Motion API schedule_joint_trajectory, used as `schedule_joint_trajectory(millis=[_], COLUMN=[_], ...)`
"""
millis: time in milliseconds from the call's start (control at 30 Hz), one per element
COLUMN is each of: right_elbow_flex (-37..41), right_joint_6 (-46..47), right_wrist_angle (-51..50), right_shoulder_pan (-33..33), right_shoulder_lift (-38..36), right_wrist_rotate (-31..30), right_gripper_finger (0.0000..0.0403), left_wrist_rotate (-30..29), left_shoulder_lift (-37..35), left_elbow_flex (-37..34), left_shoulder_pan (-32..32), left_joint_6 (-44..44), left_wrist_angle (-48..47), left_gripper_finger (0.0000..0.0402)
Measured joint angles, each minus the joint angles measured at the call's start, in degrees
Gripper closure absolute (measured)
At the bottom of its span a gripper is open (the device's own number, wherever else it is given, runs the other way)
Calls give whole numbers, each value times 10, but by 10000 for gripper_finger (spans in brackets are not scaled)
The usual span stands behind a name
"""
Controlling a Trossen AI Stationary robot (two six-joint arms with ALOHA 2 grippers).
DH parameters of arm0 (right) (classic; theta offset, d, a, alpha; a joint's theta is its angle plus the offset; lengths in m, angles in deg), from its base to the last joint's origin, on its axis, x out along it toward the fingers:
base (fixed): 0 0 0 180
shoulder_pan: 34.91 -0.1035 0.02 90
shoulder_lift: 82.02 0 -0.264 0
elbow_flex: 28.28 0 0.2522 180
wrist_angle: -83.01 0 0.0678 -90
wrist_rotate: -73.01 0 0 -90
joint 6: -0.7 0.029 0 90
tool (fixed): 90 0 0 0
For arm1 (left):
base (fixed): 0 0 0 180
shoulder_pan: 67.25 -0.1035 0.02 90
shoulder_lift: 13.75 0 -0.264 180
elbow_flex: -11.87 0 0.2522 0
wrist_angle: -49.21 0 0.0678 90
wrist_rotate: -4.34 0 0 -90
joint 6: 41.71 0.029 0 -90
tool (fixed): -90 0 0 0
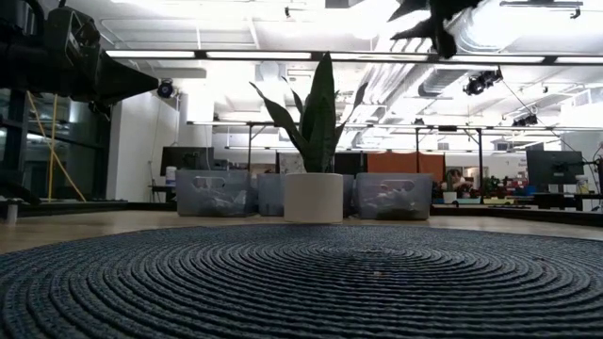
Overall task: Pick and place Granola Bars by type
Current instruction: Return to Home Position
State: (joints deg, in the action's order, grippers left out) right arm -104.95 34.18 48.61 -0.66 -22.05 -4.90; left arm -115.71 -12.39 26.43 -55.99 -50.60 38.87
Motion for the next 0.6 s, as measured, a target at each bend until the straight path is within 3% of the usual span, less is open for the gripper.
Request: schedule_joint_trajectory(millis=[300, 600], right_elbow_flex=[0, 0], right_joint_6=[-10, -80], right_wrist_angle=[2, -20], right_shoulder_pan=[-59, -180], right_shoulder_lift=[-93, -168], right_wrist_rotate=[13, 6], right_gripper_finger=[290, 393], left_wrist_rotate=[0, 0], left_shoulder_lift=[0, 0], left_elbow_flex=[0, 0], left_shoulder_pan=[0, 0], left_joint_6=[0, 0], left_wrist_angle=[0, 0], left_gripper_finger=[400, 400])
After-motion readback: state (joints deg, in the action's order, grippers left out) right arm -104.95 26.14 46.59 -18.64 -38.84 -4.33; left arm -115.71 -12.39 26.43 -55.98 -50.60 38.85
